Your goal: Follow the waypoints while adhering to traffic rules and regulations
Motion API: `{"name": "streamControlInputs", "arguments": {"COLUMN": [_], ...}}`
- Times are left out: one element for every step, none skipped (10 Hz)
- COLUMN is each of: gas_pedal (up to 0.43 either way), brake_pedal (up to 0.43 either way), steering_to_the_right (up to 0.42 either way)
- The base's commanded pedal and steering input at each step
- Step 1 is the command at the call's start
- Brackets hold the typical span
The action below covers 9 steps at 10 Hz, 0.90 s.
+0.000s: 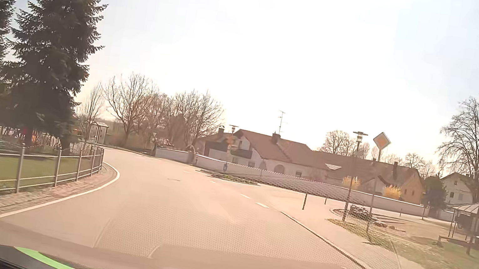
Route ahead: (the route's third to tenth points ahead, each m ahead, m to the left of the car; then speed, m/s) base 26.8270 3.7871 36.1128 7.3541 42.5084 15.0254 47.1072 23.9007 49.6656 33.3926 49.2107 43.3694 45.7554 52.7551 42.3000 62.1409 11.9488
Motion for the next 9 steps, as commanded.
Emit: {"name": "streamControlInputs", "arguments": {"gas_pedal": [0.000, 0.000, 0.000, 0.000, 0.000, 0.000, 0.000, 0.000, 0.000], "brake_pedal": [0.000, 0.000, 0.006, 0.061, 0.104, 0.110, 0.110, 0.110, 0.098], "steering_to_the_right": [-0.021, -0.028, -0.033, -0.040, -0.048, -0.053, -0.057, -0.062, -0.068]}}
